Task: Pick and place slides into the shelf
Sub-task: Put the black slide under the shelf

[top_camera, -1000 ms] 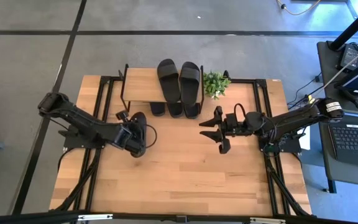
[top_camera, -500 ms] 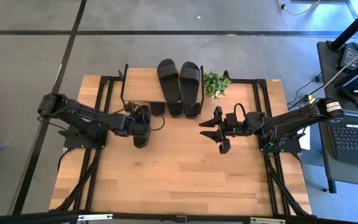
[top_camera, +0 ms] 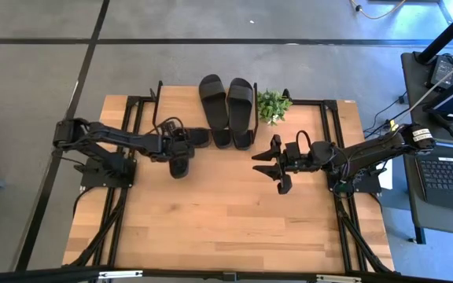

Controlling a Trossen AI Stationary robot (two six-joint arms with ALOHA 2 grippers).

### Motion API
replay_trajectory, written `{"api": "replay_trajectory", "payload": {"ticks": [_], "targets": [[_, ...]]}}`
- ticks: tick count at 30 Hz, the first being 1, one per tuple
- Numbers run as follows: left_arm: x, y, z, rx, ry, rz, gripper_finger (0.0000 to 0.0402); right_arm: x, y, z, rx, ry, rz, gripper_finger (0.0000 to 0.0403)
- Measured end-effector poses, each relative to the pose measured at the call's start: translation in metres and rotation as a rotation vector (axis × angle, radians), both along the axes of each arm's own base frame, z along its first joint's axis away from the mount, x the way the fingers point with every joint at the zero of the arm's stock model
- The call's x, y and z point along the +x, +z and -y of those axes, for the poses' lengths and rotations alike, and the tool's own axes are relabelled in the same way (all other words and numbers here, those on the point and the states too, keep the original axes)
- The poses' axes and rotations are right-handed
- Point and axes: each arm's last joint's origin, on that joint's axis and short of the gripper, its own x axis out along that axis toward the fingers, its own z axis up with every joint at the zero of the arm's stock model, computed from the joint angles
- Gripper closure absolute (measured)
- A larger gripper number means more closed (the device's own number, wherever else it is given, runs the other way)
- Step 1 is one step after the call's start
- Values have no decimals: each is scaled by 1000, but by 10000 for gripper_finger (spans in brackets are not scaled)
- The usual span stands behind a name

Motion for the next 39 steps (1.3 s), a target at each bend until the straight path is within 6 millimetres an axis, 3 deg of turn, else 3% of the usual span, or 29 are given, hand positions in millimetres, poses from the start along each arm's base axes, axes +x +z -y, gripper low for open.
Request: {"api": "replay_trajectory", "payload": {"ticks": [12, 24, 39], "targets": [[7, -28, -18, 55, 56, -135, 399, 0, -1, -2, -5, 8, -8, 247], [7, -29, -20, 100, 61, -143, 395, 0, -1, -2, -4, 8, -13, 247], [7, -29, -19, 90, 33, -164, 332, 0, -1, -2, -5, 9, -14, 247]]}}
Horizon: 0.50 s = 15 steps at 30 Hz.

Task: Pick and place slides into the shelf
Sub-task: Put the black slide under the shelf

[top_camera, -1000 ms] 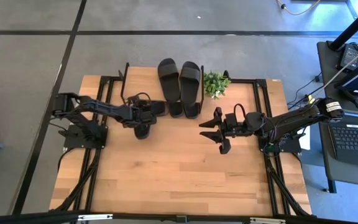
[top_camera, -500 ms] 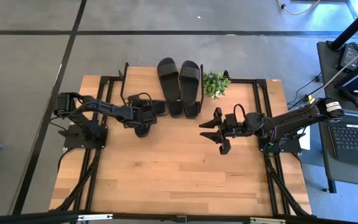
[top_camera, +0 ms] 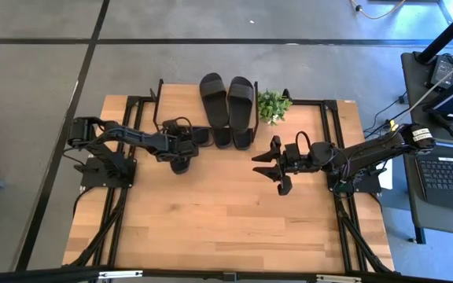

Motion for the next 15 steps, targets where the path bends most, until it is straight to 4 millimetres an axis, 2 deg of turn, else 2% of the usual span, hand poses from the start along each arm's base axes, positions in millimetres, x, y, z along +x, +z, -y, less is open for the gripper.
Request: {"api": "replay_trajectory", "payload": {"ticks": [9, 15], "targets": [[0, 2, 0, -13, 4, 15, 233, 0, 0, 0, 2, 0, -1, 247], [1, 11, 8, -44, -30, 75, 208, 0, 0, 0, 2, 0, -1, 247]]}}
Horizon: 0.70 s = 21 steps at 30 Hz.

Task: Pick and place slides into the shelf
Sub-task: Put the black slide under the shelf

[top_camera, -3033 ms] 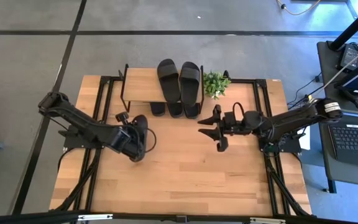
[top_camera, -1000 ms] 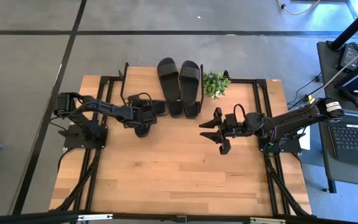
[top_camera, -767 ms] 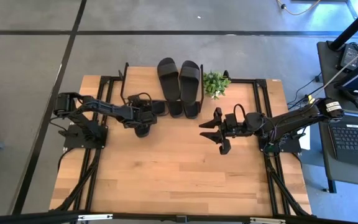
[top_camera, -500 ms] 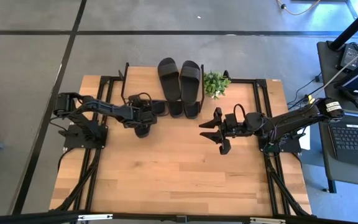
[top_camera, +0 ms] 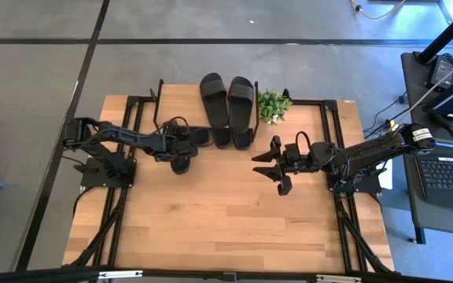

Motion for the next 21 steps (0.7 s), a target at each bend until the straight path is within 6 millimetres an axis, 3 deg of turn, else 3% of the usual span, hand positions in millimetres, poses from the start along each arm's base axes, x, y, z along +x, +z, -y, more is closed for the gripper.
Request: {"api": "replay_trajectory", "payload": {"ticks": [5, 11, 16, 21], "targets": [[-5, 9, 7, -70, -23, 27, 207, 0, 0, 0, 0, 0, 0, 247], [-21, 18, 13, -198, 76, 60, 207, 0, 0, 0, 0, 0, 0, 247], [-27, 32, 26, -389, 93, 204, 207, 0, 0, 0, 0, 0, 1, 247], [-34, 54, 44, -686, 14, 365, 207, 0, 0, 0, -1, 0, 0, 247]]}}
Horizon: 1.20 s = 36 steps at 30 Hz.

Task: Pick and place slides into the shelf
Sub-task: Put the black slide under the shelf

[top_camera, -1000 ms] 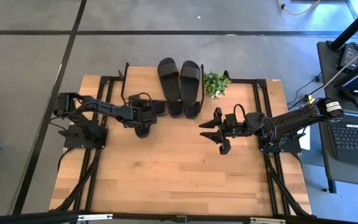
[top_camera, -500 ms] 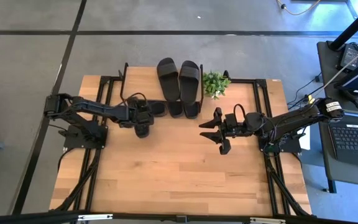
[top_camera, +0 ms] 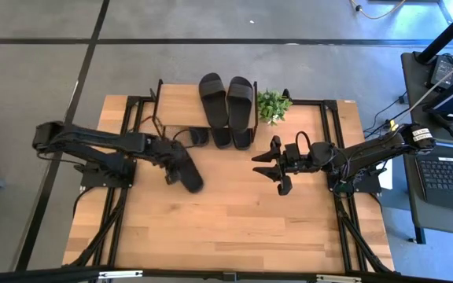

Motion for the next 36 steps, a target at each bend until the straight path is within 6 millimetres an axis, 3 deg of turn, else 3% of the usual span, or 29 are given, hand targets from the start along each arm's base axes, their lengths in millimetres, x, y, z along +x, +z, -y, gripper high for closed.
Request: {"api": "replay_trajectory", "payload": {"ticks": [3, 10, 15, 19, 24, 36], "targets": [[-5, 16, 11, -138, -36, 123, 207, 0, 0, 0, -1, 0, 1, 247], [-17, 47, 33, -279, -48, 367, 207, 0, 0, 0, -5, 0, 1, 247], [-8, 65, 57, -472, -166, 551, 207, 0, 0, 0, -15, -2, 0, 247], [7, 69, 75, -470, -179, 666, 207, 0, 0, 0, -31, -5, 0, 247], [28, 52, 90, -405, -46, 686, 207, 0, -1, 1, -45, -10, -6, 247], [84, -21, 118, -441, 54, 638, 207, 1, -2, 2, -109, -23, -9, 247]]}}
